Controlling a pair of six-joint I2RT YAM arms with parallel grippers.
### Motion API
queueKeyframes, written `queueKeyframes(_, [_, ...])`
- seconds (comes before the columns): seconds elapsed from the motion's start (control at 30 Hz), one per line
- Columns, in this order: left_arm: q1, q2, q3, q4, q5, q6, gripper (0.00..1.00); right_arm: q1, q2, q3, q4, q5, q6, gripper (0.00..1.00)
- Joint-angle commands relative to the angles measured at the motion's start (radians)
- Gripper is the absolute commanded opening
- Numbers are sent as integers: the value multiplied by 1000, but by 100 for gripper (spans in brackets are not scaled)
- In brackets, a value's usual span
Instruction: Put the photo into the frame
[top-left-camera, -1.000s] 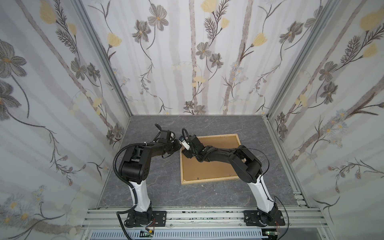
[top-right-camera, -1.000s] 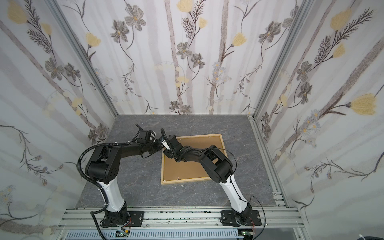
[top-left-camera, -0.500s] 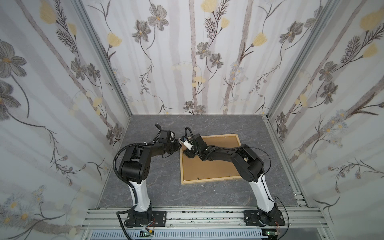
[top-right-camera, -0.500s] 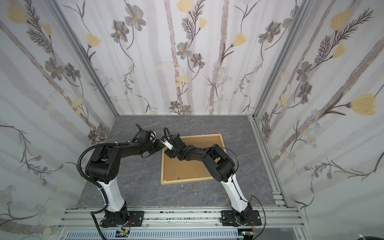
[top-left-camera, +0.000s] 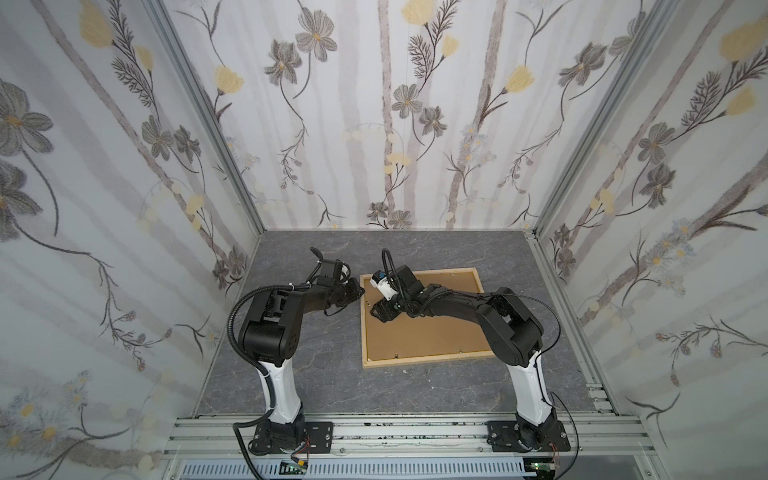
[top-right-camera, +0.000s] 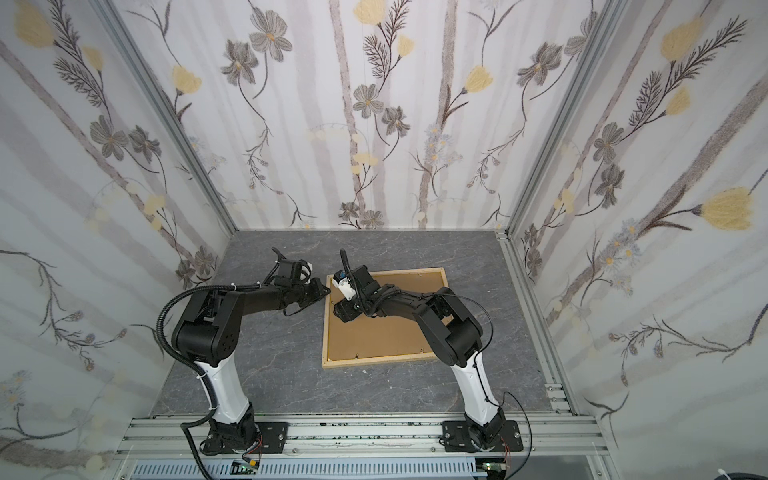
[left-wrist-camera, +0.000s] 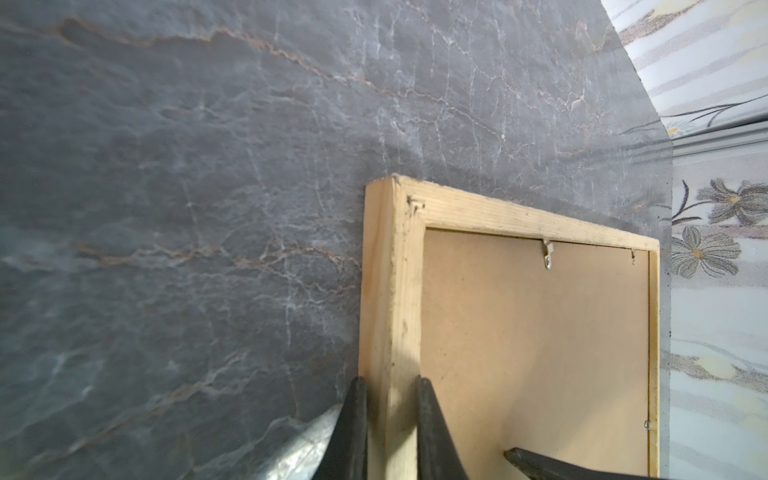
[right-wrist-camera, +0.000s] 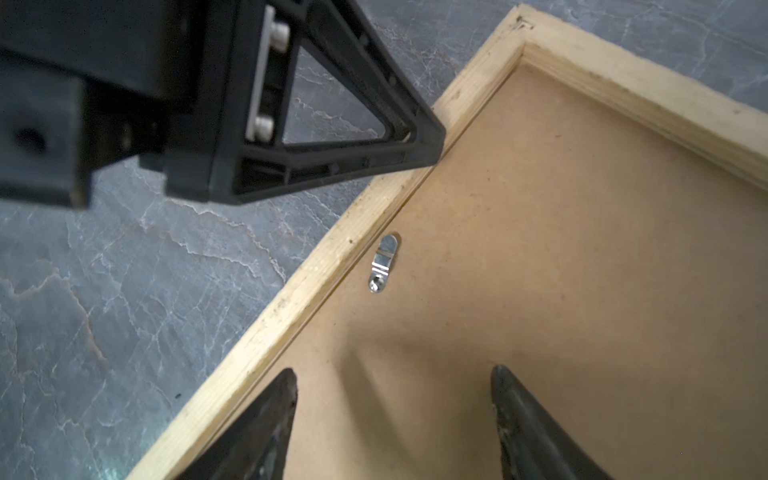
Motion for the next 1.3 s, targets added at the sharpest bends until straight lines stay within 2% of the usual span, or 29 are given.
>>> queueKeyframes(0.0, [2,9,-12,-131,-38,-13,7,-1,19,47,-32,127,65,72])
queueKeyframes(0.13, [2,-4,-24,-128,-40,-13,7,-8,59,122,-64,201,59,66])
queueKeyframes(0.37, [0,-4,-35,-117,-34,-19,4,-5,119,225,-118,192,9,45])
queueKeyframes(0.5, [1,-2,-31,-117,-35,-20,3,7,139,248,-141,177,-24,37])
queueKeyframes(0.67, [1,-1,-31,-116,-34,-19,3,38,168,274,-159,171,-69,18])
queueKeyframes(0.83, [1,-4,-36,-117,-34,-19,3,46,192,295,-177,164,-98,7])
queueKeyframes(0.93, [2,-5,-34,-119,-35,-19,3,80,195,293,-186,135,-123,3])
queueKeyframes(1.13, [2,0,-35,-112,-26,-23,3,89,192,234,-145,-66,-194,2])
queueKeyframes(1.27, [1,-1,-37,-114,-27,-21,3,84,208,231,-169,-132,-214,1])
